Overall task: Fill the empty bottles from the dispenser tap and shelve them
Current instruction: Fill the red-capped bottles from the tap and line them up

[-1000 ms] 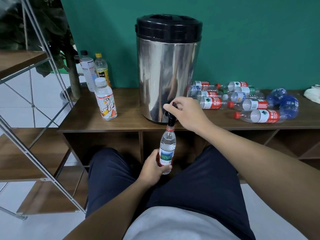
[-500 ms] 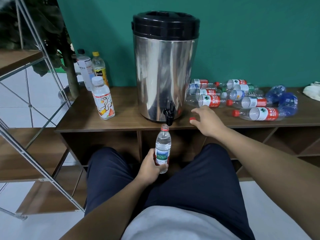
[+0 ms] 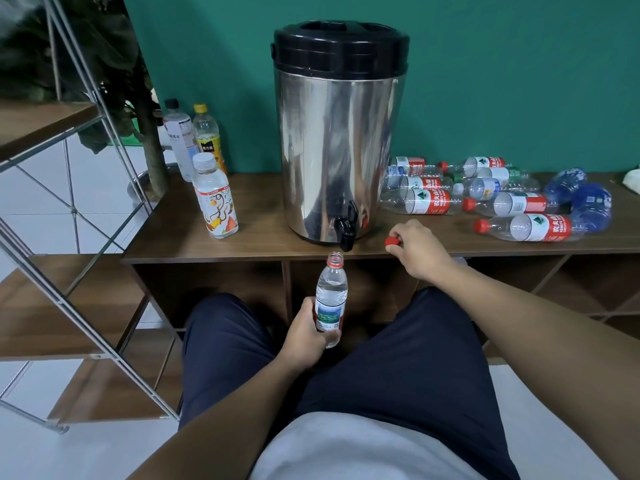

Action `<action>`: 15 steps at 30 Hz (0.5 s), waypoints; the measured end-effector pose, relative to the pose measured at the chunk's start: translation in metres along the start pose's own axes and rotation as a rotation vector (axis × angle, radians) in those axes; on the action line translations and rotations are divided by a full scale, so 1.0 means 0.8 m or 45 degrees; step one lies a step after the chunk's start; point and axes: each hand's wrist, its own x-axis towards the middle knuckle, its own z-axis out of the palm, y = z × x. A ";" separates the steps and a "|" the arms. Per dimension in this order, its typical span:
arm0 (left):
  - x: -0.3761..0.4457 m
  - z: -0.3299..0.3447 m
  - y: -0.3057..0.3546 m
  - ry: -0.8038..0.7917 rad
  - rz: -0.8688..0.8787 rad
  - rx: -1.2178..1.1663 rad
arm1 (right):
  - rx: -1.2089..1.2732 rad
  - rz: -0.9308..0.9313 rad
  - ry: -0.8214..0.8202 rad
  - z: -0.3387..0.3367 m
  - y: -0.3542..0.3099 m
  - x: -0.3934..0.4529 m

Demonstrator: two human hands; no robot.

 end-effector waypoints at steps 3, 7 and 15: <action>-0.002 -0.001 0.001 -0.008 0.013 0.019 | 0.048 -0.030 0.005 0.001 -0.001 -0.005; -0.003 -0.003 0.002 -0.017 0.045 0.022 | 0.266 -0.166 -0.025 -0.003 -0.011 -0.026; -0.011 -0.003 0.017 -0.047 0.137 0.001 | 0.529 -0.449 -0.036 -0.021 -0.063 -0.083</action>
